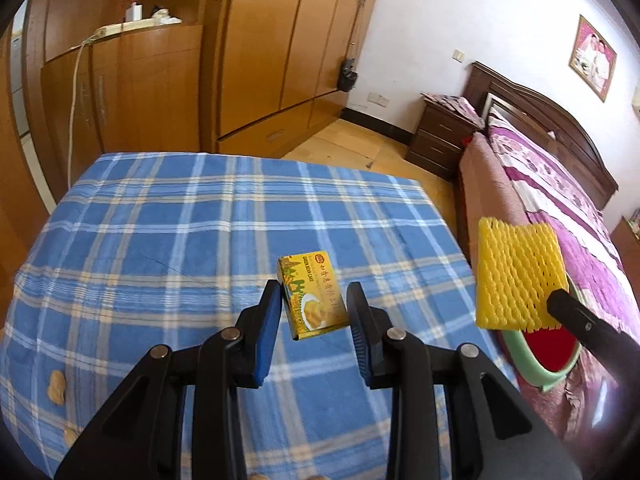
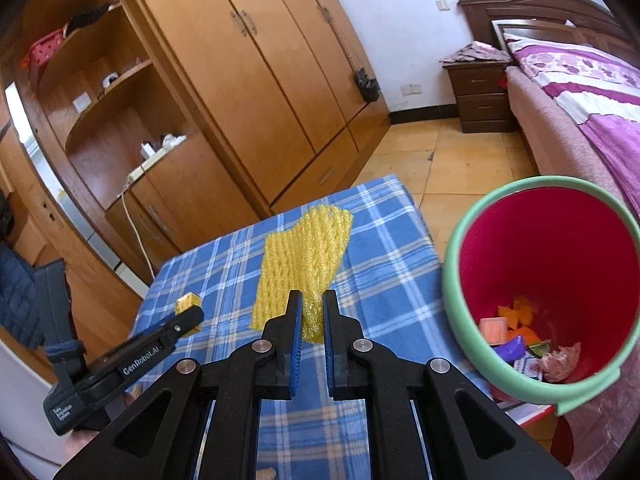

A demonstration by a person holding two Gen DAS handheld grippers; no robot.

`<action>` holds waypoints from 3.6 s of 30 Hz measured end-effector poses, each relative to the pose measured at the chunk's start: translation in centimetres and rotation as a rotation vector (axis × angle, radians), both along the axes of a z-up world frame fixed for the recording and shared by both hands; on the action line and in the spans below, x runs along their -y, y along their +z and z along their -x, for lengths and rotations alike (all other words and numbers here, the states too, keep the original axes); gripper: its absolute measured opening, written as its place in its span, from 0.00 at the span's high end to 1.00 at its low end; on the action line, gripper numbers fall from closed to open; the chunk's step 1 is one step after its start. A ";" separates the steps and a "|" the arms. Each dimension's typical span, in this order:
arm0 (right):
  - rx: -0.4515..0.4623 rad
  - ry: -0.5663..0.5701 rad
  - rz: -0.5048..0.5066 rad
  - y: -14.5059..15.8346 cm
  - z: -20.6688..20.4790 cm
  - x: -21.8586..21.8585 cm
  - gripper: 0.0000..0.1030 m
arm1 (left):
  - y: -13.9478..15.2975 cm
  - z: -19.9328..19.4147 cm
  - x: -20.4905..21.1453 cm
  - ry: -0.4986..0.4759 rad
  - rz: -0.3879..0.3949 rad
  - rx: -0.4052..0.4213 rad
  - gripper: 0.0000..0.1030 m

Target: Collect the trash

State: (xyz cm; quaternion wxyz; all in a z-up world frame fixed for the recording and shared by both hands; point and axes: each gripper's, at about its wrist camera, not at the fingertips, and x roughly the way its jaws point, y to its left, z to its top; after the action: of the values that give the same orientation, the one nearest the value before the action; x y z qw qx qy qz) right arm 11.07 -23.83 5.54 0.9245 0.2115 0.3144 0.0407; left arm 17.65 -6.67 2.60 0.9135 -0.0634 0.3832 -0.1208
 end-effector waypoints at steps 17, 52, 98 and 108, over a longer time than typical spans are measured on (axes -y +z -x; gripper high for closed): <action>0.048 -0.169 -0.004 0.7 5.4 6.5 0.91 | 2.2 2.4 6.7 -0.159 0.021 0.003 0.67; -0.081 -0.396 -0.086 -6.1 7.2 17.4 0.88 | -1.2 2.7 23.9 -0.510 -0.070 -0.040 0.66; -0.001 -0.206 0.053 -1.2 9.3 5.3 0.33 | 2.2 7.9 7.0 -0.169 -0.076 0.013 0.54; 0.032 -0.112 0.108 -0.7 10.3 0.8 0.32 | 2.1 9.9 3.2 -0.086 -0.084 0.020 0.54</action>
State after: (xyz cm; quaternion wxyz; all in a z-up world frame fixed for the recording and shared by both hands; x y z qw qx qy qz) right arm 0.81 -24.64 4.82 0.9403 0.1777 0.2892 -0.0247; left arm 7.78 -9.83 4.65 0.9131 -0.0074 0.3812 -0.1444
